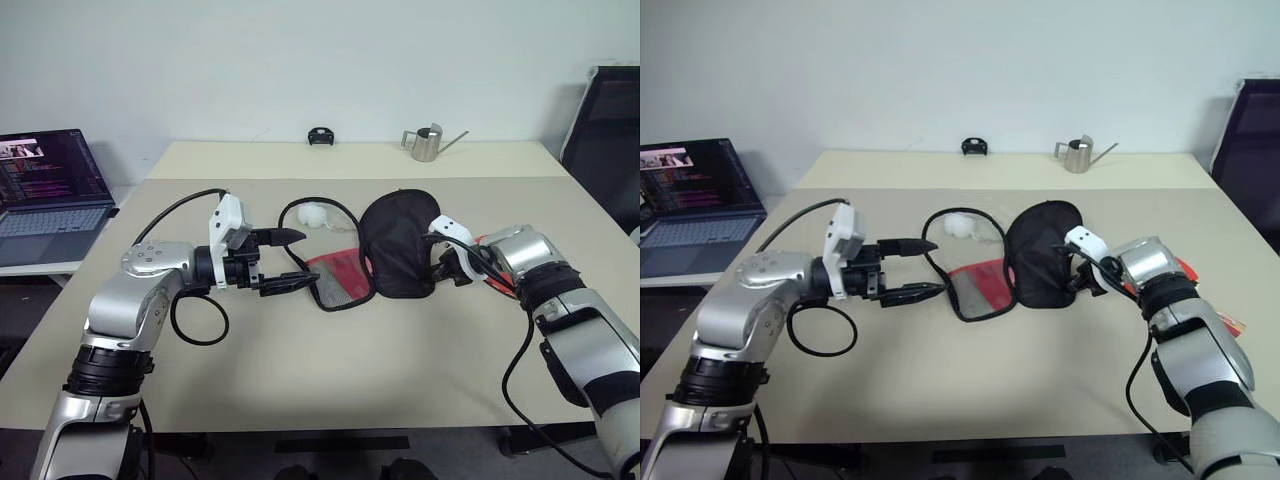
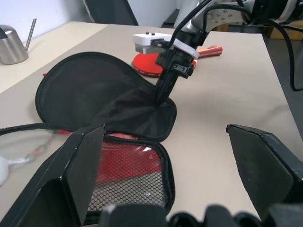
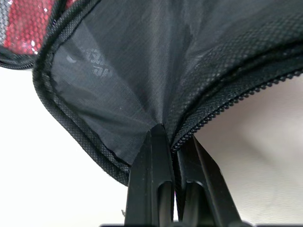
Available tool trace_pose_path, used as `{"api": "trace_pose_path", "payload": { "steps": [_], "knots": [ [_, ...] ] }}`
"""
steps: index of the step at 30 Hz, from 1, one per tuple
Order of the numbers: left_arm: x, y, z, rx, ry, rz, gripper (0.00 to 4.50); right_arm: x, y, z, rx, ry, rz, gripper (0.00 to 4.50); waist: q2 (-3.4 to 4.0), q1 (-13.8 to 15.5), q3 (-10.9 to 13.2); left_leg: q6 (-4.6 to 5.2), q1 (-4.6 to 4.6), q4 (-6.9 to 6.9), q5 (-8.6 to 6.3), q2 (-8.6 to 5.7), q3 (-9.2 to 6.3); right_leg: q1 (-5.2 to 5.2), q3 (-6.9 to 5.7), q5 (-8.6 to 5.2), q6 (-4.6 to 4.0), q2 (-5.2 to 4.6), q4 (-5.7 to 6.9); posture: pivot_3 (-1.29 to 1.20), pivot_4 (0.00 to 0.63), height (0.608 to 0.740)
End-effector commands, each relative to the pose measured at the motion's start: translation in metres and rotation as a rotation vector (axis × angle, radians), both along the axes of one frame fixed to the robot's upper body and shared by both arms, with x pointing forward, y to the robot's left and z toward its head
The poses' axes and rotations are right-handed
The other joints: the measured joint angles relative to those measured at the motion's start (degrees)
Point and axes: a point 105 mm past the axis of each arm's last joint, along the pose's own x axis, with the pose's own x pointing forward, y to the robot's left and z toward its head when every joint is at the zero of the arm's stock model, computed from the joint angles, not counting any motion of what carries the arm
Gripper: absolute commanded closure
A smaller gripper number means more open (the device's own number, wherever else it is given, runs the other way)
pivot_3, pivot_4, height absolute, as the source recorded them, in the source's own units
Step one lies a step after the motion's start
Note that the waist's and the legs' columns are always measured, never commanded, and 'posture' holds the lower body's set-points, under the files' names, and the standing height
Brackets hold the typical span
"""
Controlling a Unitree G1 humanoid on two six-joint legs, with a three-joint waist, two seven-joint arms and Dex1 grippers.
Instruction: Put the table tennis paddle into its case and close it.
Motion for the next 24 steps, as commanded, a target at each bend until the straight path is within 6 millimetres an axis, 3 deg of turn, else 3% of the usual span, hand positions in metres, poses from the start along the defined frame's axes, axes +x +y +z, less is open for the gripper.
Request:
{"api": "trace_pose_path", "payload": {
  "steps": [1,5,6,8,14,21,24],
  "knots": [
    [-0.003,-0.004,0.009,0.001,-0.046,-0.027,0.00,0.012,-0.007,0.018,-0.031,-0.097,-0.017,4.46,0.00,0.00,0.00,0.00,0.00,0.00,0.00,0.00,0.00,0.00,0.01,0.00,0.00,0.00,0.01,0.00,0.150,0.740],
    [-0.002,-0.006,0.009,0.000,-0.046,-0.029,0.00,0.019,-0.008,0.021,-0.048,-0.148,-0.026,4.46,0.00,-0.01,0.00,-0.01,0.00,0.00,0.01,0.00,0.00,-0.01,0.01,0.00,0.00,0.00,0.01,0.00,0.150,0.740],
    [-0.002,-0.006,0.009,-0.001,-0.046,-0.030,0.00,0.021,-0.011,0.022,-0.061,-0.166,-0.034,4.28,0.00,-0.01,0.00,-0.01,0.00,0.00,0.01,0.00,0.00,-0.01,0.01,0.00,0.00,0.00,0.02,0.00,0.150,0.740],
    [-0.002,-0.007,0.009,-0.002,-0.046,-0.030,0.00,0.023,-0.015,0.024,-0.079,-0.191,-0.043,3.85,0.00,-0.02,0.00,-0.02,-0.01,0.00,0.01,0.00,0.00,-0.02,0.01,0.00,0.00,0.00,0.01,0.00,0.150,0.740],
    [-0.001,-0.008,0.009,-0.006,-0.046,-0.035,0.00,0.029,-0.027,0.030,-0.132,-0.264,-0.062,1.89,0.00,-0.12,0.00,-0.03,-0.23,0.01,0.02,0.00,0.05,-0.30,0.05,0.00,0.00,0.00,0.07,0.00,0.150,0.740],
    [-0.001,-0.011,0.010,-0.020,-0.047,-0.041,0.00,0.040,-0.043,0.055,-0.143,-0.407,-0.121,1.89,0.00,-0.44,0.00,-0.05,-0.39,0.02,0.03,0.00,0.08,-0.47,0.07,0.00,0.00,0.00,0.07,0.00,0.150,0.740],
    [-0.001,-0.012,0.012,-0.042,-0.047,-0.039,0.00,0.035,-0.043,0.074,-0.003,-0.414,-0.128,1.89,0.00,-0.44,0.00,-0.05,-0.40,0.02,0.03,0.00,0.08,-0.46,0.07,0.00,0.00,0.00,0.07,0.00,0.150,0.740]
  ]
}}
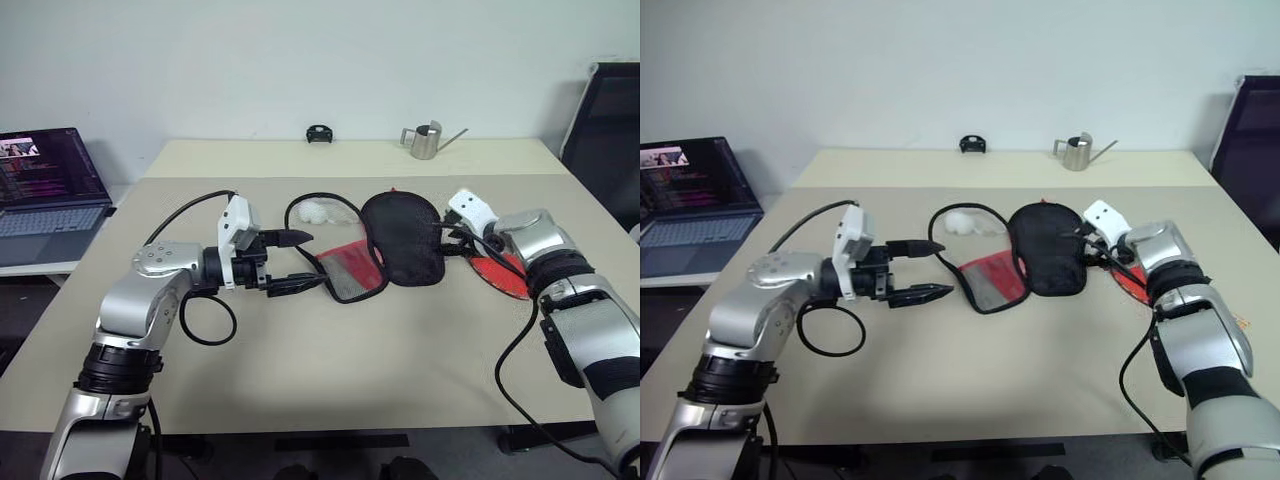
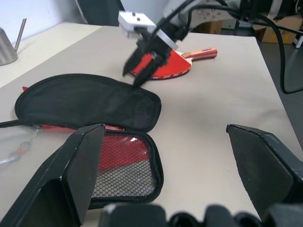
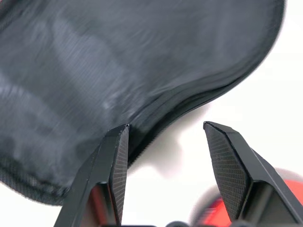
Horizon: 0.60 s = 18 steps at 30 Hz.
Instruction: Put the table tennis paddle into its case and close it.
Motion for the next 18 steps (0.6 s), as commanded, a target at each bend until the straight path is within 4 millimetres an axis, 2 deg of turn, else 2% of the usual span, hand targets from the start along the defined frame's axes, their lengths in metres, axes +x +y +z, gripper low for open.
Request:
{"api": "trace_pose_path", "payload": {
  "steps": [1,3,8,11,15,18],
  "knots": [
    [-0.002,-0.004,0.014,-0.028,-0.050,-0.017,0.00,-0.002,0.000,0.040,0.155,-0.061,0.033,1.89,0.00,0.03,0.00,0.00,-0.01,0.00,0.00,0.00,0.00,0.00,0.00,0.00,0.00,0.00,0.00,0.00,0.150,0.740],
    [-0.002,-0.006,0.016,-0.050,-0.050,-0.019,0.00,-0.008,-0.001,0.046,0.209,-0.069,0.058,1.89,0.00,0.06,0.00,0.00,-0.02,0.00,0.00,0.00,0.01,0.00,0.00,0.00,0.00,0.00,0.00,0.00,0.150,0.740],
    [-0.005,-0.009,0.022,-0.079,-0.051,-0.032,0.00,-0.026,-0.023,0.042,0.279,-0.080,0.018,1.89,-0.01,0.48,-0.01,0.00,-0.02,0.01,0.00,0.01,-0.01,0.02,-0.03,0.00,0.00,0.00,0.00,0.00,0.150,0.740],
    [-0.006,-0.010,0.025,-0.093,-0.050,-0.042,0.00,-0.039,-0.035,0.040,0.300,-0.084,-0.005,1.31,0.00,0.56,0.00,0.01,-0.04,0.02,0.00,0.01,0.01,0.02,0.00,0.00,0.00,0.00,0.02,0.00,0.150,0.740],
    [-0.010,-0.014,0.027,-0.098,-0.046,-0.070,0.00,-0.062,-0.056,0.030,0.285,-0.074,-0.039,0.02,0.00,0.66,0.00,0.01,-0.04,0.02,0.00,0.01,0.01,0.01,0.00,0.00,0.00,0.00,0.03,0.00,0.150,0.740],
    [-0.011,-0.018,0.030,-0.108,-0.052,-0.091,0.00,-0.081,-0.072,0.027,0.292,-0.064,-0.056,0.02,0.00,0.69,0.00,0.02,-0.03,0.03,0.00,0.00,0.01,0.02,0.01,0.00,0.00,0.00,0.04,0.00,0.150,0.740]
  ]
}}
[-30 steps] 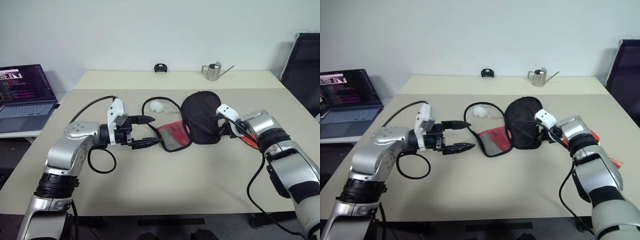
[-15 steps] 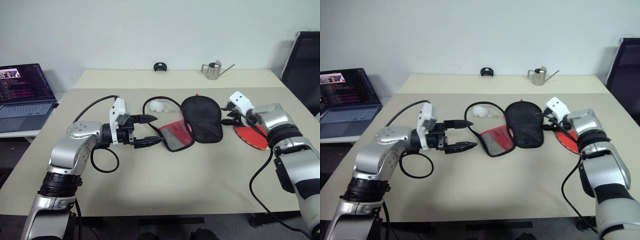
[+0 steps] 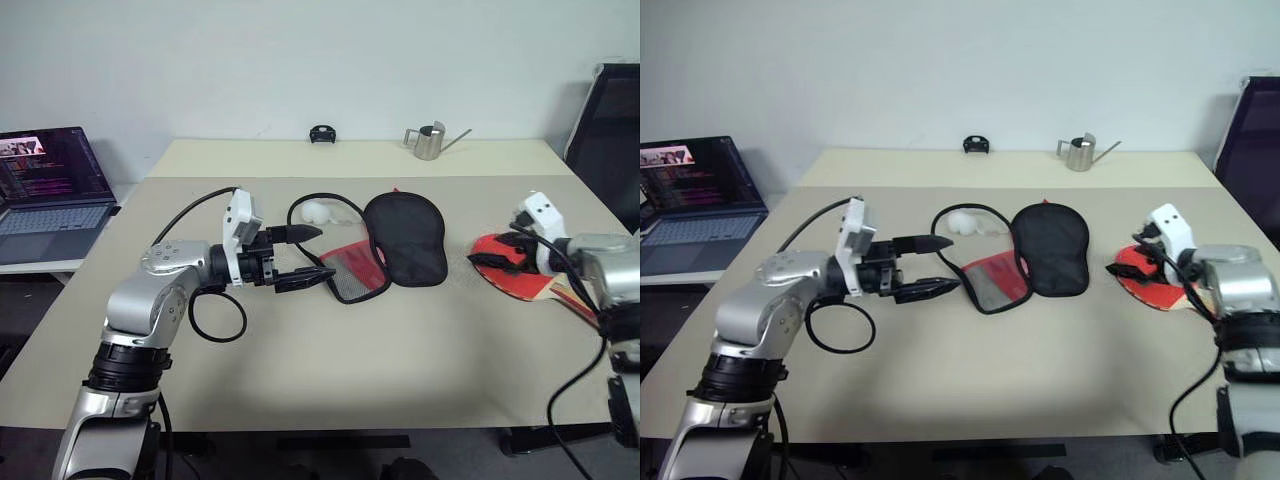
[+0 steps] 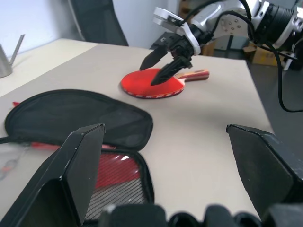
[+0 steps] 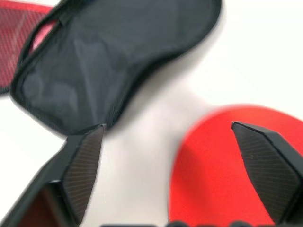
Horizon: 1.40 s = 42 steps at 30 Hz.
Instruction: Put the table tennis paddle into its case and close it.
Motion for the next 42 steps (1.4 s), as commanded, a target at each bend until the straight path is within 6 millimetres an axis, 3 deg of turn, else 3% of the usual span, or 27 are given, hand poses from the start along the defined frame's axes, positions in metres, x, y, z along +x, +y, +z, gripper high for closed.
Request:
{"api": "trace_pose_path", "payload": {
  "steps": [1,8,15,25,33,38,42],
  "knots": [
    [-0.007,-0.007,0.021,-0.025,-0.077,-0.046,0.00,-0.018,-0.012,0.018,0.017,-0.055,0.005,0.02,0.00,0.02,0.00,0.00,0.00,0.00,0.00,0.00,0.00,0.01,-0.01,0.00,0.00,0.00,0.01,0.00,0.150,0.740],
    [-0.015,-0.040,0.026,0.009,-0.114,-0.156,0.00,-0.039,-0.073,0.000,0.017,0.019,-0.192,0.02,0.00,0.04,0.00,0.04,0.06,0.07,0.01,-0.03,0.08,0.05,0.10,0.01,0.03,0.00,0.14,0.00,0.150,0.740],
    [-0.021,-0.058,0.024,0.029,-0.121,-0.244,0.00,-0.046,-0.107,-0.015,-0.051,0.070,-0.246,0.02,0.00,-0.23,0.00,0.06,0.20,0.07,0.03,0.00,0.23,0.05,0.25,0.01,0.03,0.04,0.33,0.00,0.150,0.740],
    [-0.020,-0.057,0.023,0.037,-0.118,-0.250,0.00,-0.041,-0.113,-0.044,-0.178,0.157,-0.202,0.02,0.00,-0.16,0.00,0.09,0.27,0.12,0.06,0.00,0.30,0.07,0.29,0.01,0.03,0.04,0.41,0.00,0.150,0.740],
    [-0.017,-0.049,0.019,0.050,-0.116,-0.213,0.00,-0.032,-0.112,-0.059,-0.169,0.168,-0.250,0.02,-0.01,-0.49,-0.01,0.07,0.33,0.16,0.07,0.01,0.32,0.12,0.31,0.02,0.03,0.04,0.45,0.00,0.150,0.740],
    [-0.016,-0.046,0.019,0.053,-0.117,-0.201,0.00,-0.032,-0.107,-0.068,-0.152,0.197,-0.240,0.02,-0.09,-0.66,0.04,0.08,1.20,0.09,0.05,0.02,0.26,1.05,0.26,0.02,0.04,0.04,0.23,0.00,0.150,0.740],
    [-0.016,-0.045,0.019,0.052,-0.118,-0.196,0.00,-0.030,-0.102,-0.072,-0.150,0.208,-0.219,0.94,-0.09,-0.72,0.04,0.16,1.50,0.07,0.01,0.02,0.21,1.40,0.24,0.03,0.06,0.07,0.15,0.00,0.150,0.740]
  ]
}}
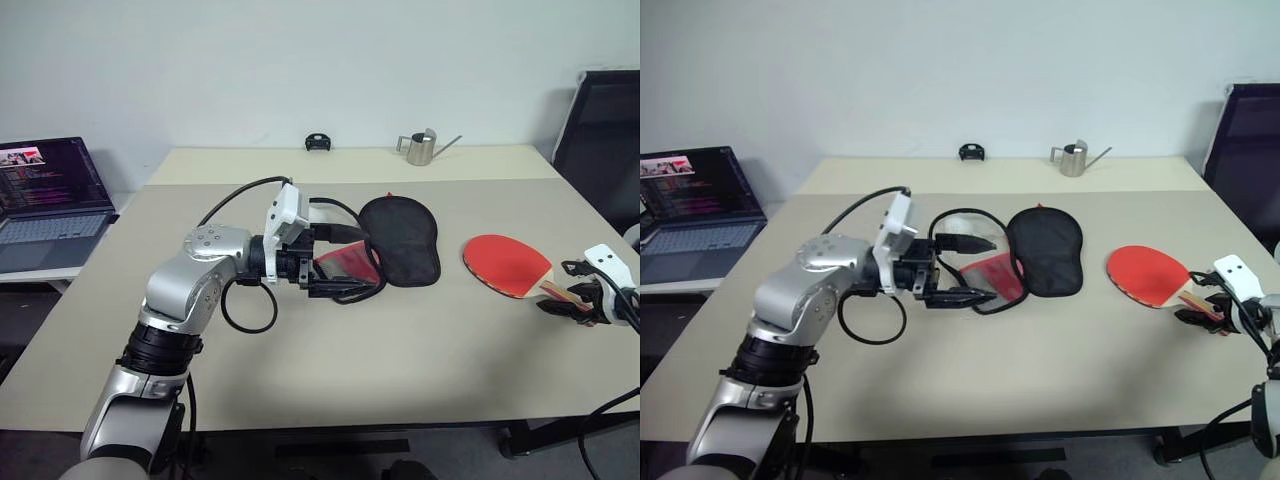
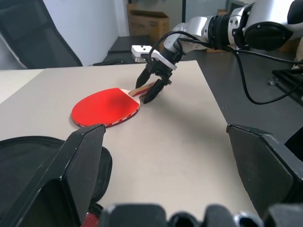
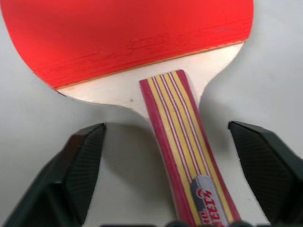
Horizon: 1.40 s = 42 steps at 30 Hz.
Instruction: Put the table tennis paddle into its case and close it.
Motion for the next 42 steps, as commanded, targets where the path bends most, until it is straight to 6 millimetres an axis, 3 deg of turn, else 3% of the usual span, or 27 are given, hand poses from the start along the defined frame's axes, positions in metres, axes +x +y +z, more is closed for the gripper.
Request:
{"api": "trace_pose_path", "payload": {
  "steps": [1,6,8,13,19,24,27,33,42],
  "knots": [
    [-0.002,0.003,0.009,-0.014,-0.051,0.004,0.00,0.003,0.007,-0.005,-0.003,0.014,0.025,1.29,-0.01,-0.06,0.00,0.00,0.09,-0.01,0.00,0.01,-0.02,0.12,-0.01,0.01,0.02,0.01,-0.07,0.00,0.150,0.740],
    [-0.002,0.006,0.009,-0.014,-0.051,0.015,0.00,0.001,0.014,-0.008,0.033,0.036,0.057,2.97,-0.03,-0.13,0.02,0.05,0.47,-0.07,-0.04,0.01,-0.04,0.55,-0.01,0.05,0.08,0.01,-0.25,0.00,0.150,0.740],
    [-0.001,0.009,0.009,-0.012,-0.051,0.029,0.00,0.003,0.016,-0.005,0.063,0.020,0.051,3.40,-0.03,-0.19,0.02,0.05,0.49,-0.12,-0.03,0.04,-0.05,0.54,-0.01,0.05,0.08,0.03,-0.25,0.00,0.150,0.740],
    [0.002,0.022,0.008,-0.012,-0.052,0.091,0.00,0.008,0.014,0.007,0.090,-0.041,0.017,3.42,-0.03,-0.37,0.02,0.03,0.47,-0.18,-0.03,0.06,-0.06,0.49,-0.01,0.04,0.08,0.04,-0.26,0.00,0.150,0.740],
    [0.007,0.046,0.011,-0.029,-0.059,0.212,0.00,0.020,0.012,0.042,0.155,-0.198,-0.090,3.42,0.07,-0.34,0.09,0.04,0.39,-0.18,-0.04,0.04,-0.06,0.42,0.00,0.04,0.08,0.01,-0.27,0.00,0.150,0.740],
    [0.006,0.059,0.010,-0.035,-0.058,0.275,0.00,0.018,0.053,0.072,0.228,-0.297,-0.028,3.42,0.13,-0.25,0.09,0.00,-0.02,-0.19,-0.01,0.05,-0.12,0.02,-0.04,0.04,0.08,0.01,-0.26,0.00,0.150,0.740],
    [0.005,0.060,0.009,-0.043,-0.059,0.288,0.00,0.020,0.089,0.082,0.291,-0.341,-0.041,3.42,0.13,-0.17,0.09,-0.07,-0.46,-0.10,0.03,0.05,-0.18,-0.38,-0.08,0.05,0.09,0.00,-0.18,0.00,0.150,0.740],
    [0.004,0.055,0.014,-0.073,-0.072,0.288,0.00,0.037,0.150,0.085,0.372,-0.369,-0.140,3.42,0.13,0.69,0.09,-0.07,-0.57,-0.12,0.03,0.02,-0.20,-0.51,-0.10,0.05,0.09,-0.01,-0.19,0.00,0.150,0.740],
    [0.005,0.054,0.015,-0.074,-0.084,0.297,0.00,0.067,0.205,0.094,0.466,-0.351,-0.274,3.42,0.15,0.62,0.10,-0.08,-0.70,-0.17,0.04,-0.04,-0.20,-0.65,-0.12,0.05,0.08,-0.03,-0.25,0.00,0.150,0.740]
  ]
}}
